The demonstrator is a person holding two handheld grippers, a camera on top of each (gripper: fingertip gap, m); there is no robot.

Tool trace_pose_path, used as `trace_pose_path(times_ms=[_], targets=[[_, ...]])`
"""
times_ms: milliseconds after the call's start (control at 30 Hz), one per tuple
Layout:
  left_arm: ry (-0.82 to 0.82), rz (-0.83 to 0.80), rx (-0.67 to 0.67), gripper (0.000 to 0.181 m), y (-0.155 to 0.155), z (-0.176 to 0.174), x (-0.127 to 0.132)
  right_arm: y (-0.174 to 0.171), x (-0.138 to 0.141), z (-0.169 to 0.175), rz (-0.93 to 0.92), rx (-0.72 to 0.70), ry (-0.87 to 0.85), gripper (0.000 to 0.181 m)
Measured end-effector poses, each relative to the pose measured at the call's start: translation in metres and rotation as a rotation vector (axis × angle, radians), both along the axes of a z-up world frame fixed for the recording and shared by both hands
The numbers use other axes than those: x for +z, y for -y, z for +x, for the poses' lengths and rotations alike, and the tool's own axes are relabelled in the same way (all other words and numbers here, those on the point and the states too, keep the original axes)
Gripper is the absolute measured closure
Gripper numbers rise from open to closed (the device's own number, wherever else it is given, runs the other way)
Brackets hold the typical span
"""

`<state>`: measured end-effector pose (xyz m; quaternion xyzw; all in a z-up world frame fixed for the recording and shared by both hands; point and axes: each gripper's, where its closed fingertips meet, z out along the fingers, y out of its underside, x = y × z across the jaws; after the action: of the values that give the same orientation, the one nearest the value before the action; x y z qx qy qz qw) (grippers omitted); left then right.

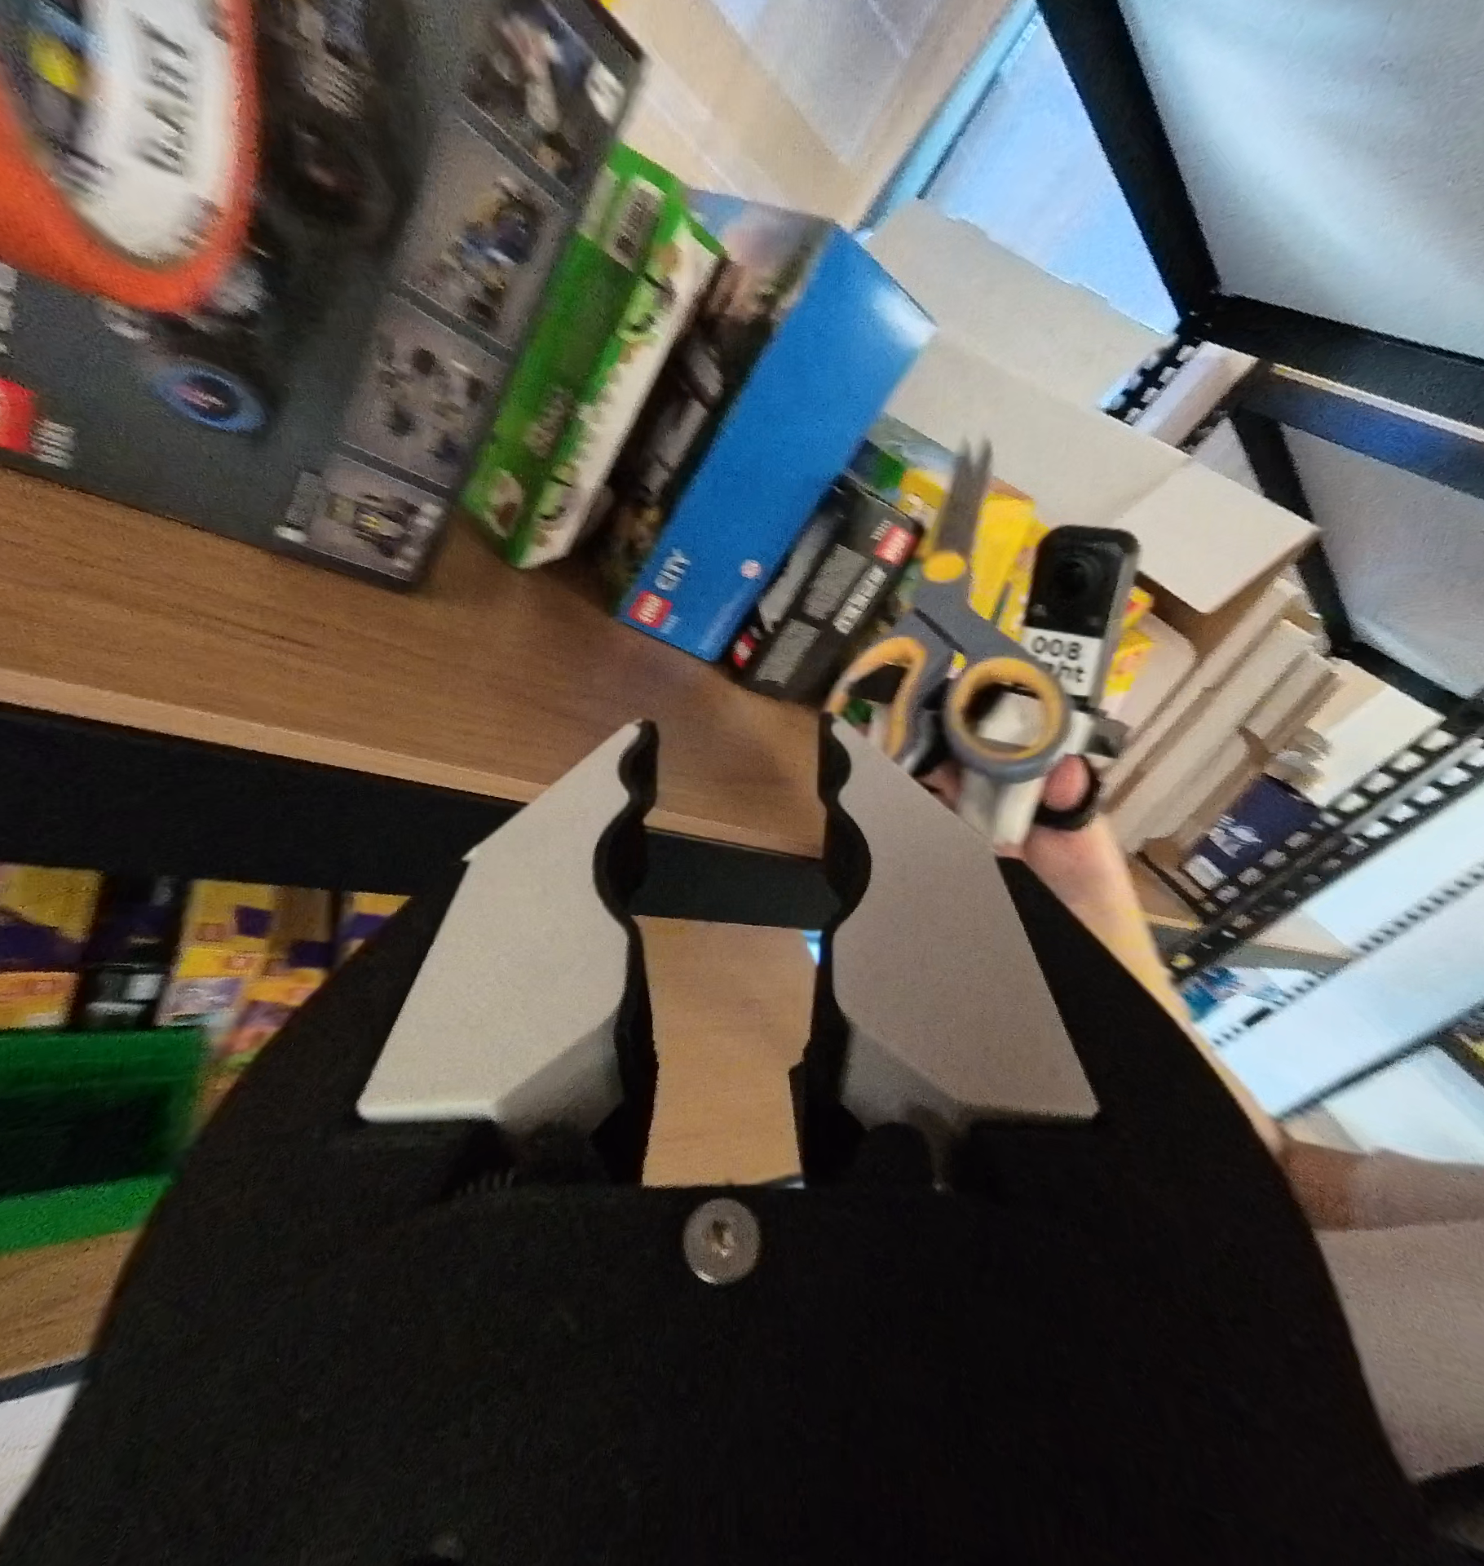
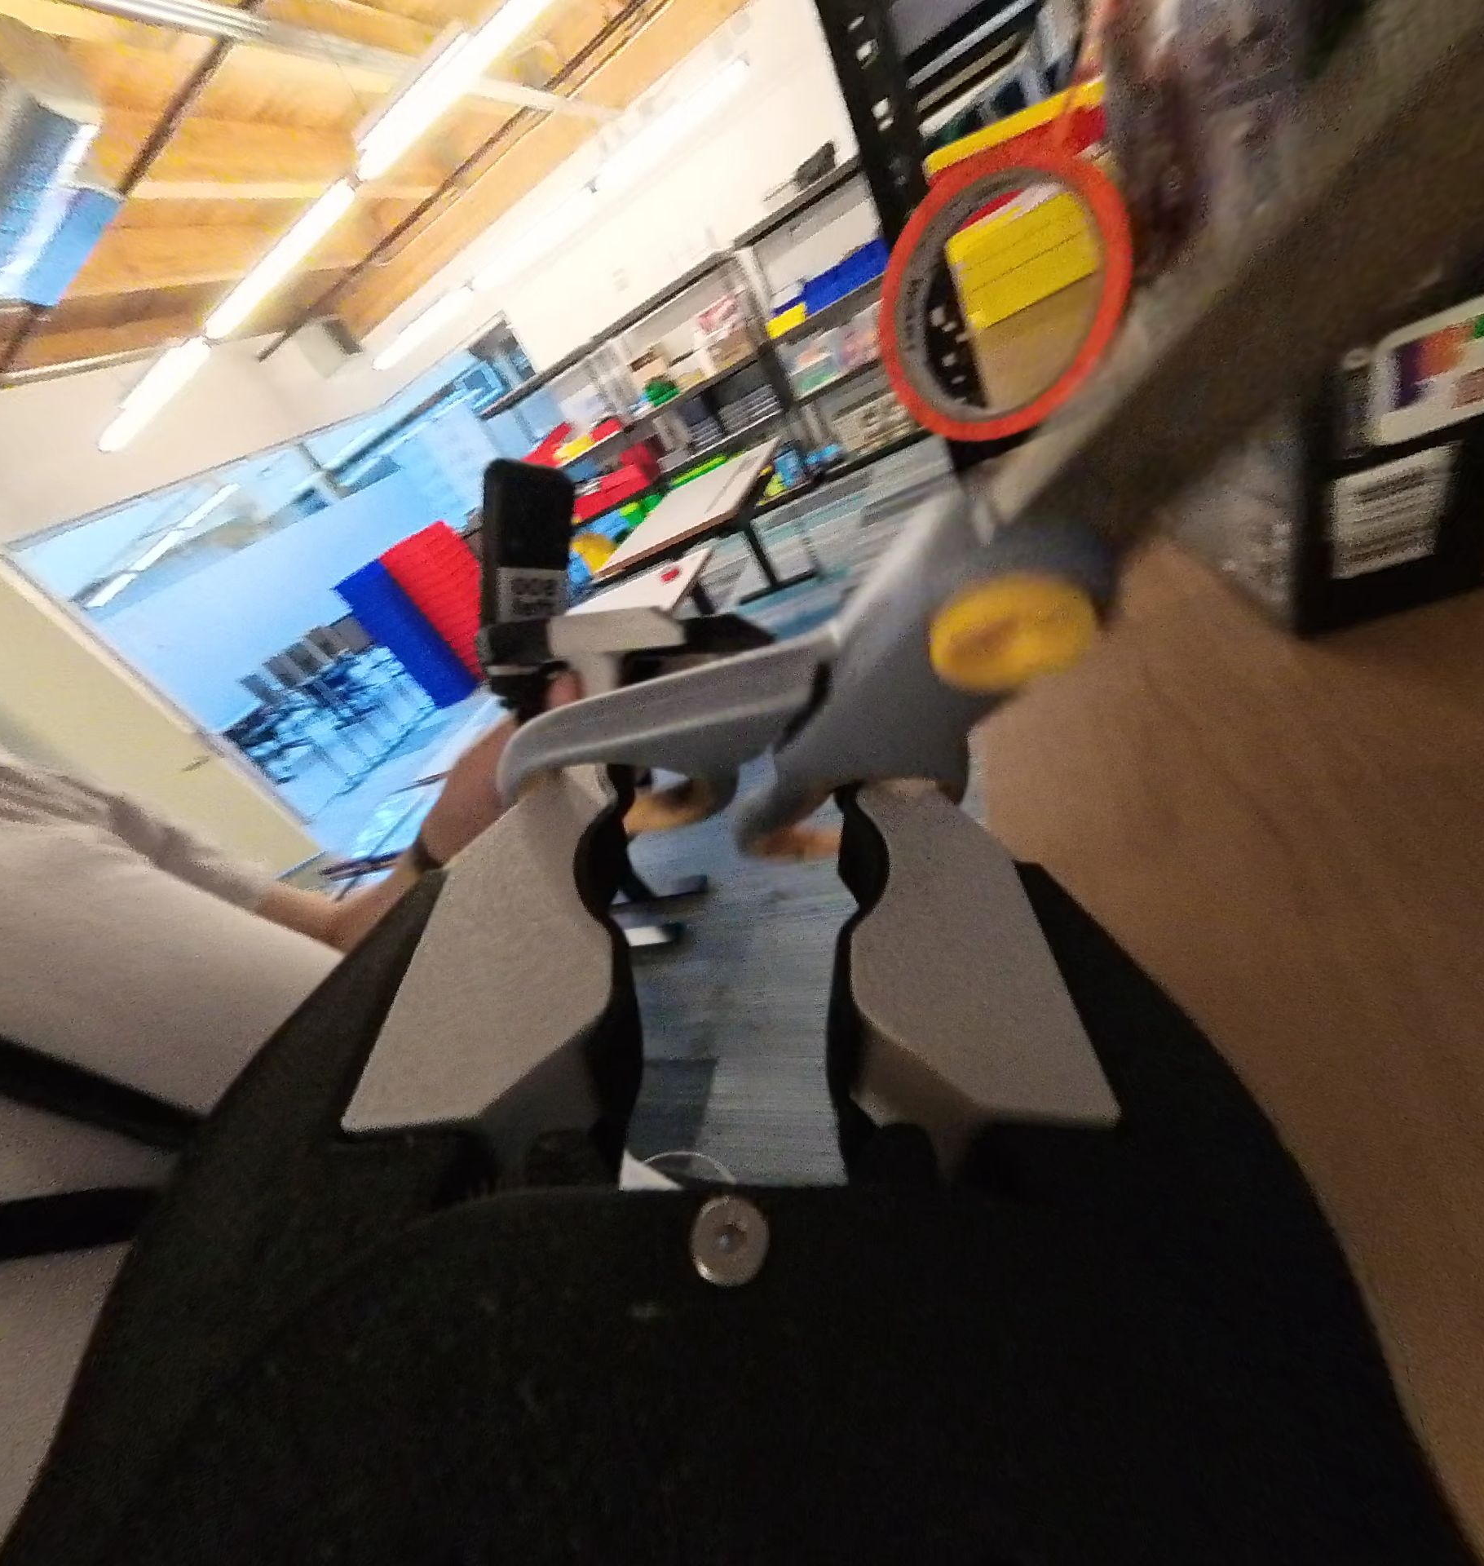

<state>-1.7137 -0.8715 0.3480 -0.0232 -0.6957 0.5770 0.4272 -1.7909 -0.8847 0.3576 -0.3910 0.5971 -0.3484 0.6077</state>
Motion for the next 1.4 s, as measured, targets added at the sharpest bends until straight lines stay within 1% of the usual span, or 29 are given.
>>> trace_pose_path(times_ms=[100,167,233,300,400,433,500,567,633,667,700,733,800,867,900,967,1033,1100,1133,1200,1233,1267,1333,1400], targets=[[0.081,-0.047,0.130,0.138,0.013,0.045,0.001,-0.002,0.008,0.018,0.073,0.073,0.033,0.133],[0.168,-0.091,0.225,0.135,0.026,0.076,0.006,0.006,0.008,0.029,0.081,0.075,0.015,0.133],[0.238,-0.119,0.280,0.133,0.039,0.100,0.010,0.014,0.009,0.041,0.052,0.061,-0.008,0.133],[0.263,-0.134,0.287,0.133,0.050,0.115,0.012,0.019,0.010,0.053,0.022,0.048,-0.030,0.133],[0.273,-0.127,0.262,0.133,0.066,0.130,0.007,0.021,0.013,0.073,-0.002,0.051,-0.042,0.133],[0.274,-0.121,0.249,0.133,0.070,0.134,0.005,0.020,0.012,0.079,-0.011,0.050,-0.053,0.129],[0.254,-0.123,0.214,0.132,0.075,0.140,0.004,0.016,0.010,0.091,-0.021,0.059,-0.071,0.126],[0.232,-0.152,0.183,0.132,0.075,0.143,0.010,0.012,0.008,0.100,-0.035,0.060,-0.078,0.126],[0.231,-0.210,0.155,0.133,0.070,0.139,0.020,0.008,0.006,0.108,-0.046,0.067,-0.084,0.123],[0.231,-0.241,0.134,0.134,0.066,0.134,0.026,0.007,0.008,0.112,-0.039,0.066,-0.076,0.109],[0.225,-0.265,0.101,0.133,0.060,0.126,0.032,0.005,0.010,0.116,-0.030,0.071,-0.067,0.083],[0.205,-0.281,0.052,0.132,0.054,0.115,0.036,0.006,0.011,0.119,-0.032,0.065,-0.074,0.067],[0.161,-0.285,-0.072,0.128,0.040,0.092,0.038,0.009,0.012,0.124,-0.078,0.024,-0.095,0.072],[0.151,-0.288,-0.154,0.124,0.032,0.076,0.034,0.007,0.023,0.127,-0.080,0.037,-0.041,0.078],[0.155,-0.308,-0.166,0.121,0.031,0.071,0.032,0.004,0.027,0.126,-0.069,0.063,-0.021,0.082],[0.147,-0.357,-0.166,0.117,0.030,0.065,0.035,0.001,0.029,0.125,-0.048,0.110,-0.013,0.083],[0.123,-0.399,-0.163,0.117,0.031,0.060,0.039,-0.004,0.030,0.123,-0.029,0.169,-0.004,0.084],[0.111,-0.382,-0.198,0.118,0.033,0.049,0.033,-0.011,0.031,0.120,0.000,0.232,0.015,0.090],[0.108,-0.364,-0.225,0.120,0.033,0.042,0.029,-0.013,0.033,0.119,0.014,0.253,0.026,0.093],[0.117,-0.327,-0.283,0.134,0.032,0.027,0.018,-0.014,0.036,0.114,0.021,0.286,0.039,0.109],[0.119,-0.314,-0.307,0.137,0.031,0.019,0.014,-0.013,0.037,0.112,0.024,0.288,0.046,0.112],[0.111,-0.306,-0.315,0.135,0.031,0.013,0.013,-0.011,0.039,0.110,0.027,0.290,0.052,0.113],[0.086,-0.313,-0.283,0.132,0.033,0.007,0.014,-0.008,0.040,0.105,0.030,0.300,0.056,0.113],[0.090,-0.322,-0.250,0.136,0.035,0.002,0.013,-0.008,0.040,0.101,0.020,0.311,0.054,0.113]])
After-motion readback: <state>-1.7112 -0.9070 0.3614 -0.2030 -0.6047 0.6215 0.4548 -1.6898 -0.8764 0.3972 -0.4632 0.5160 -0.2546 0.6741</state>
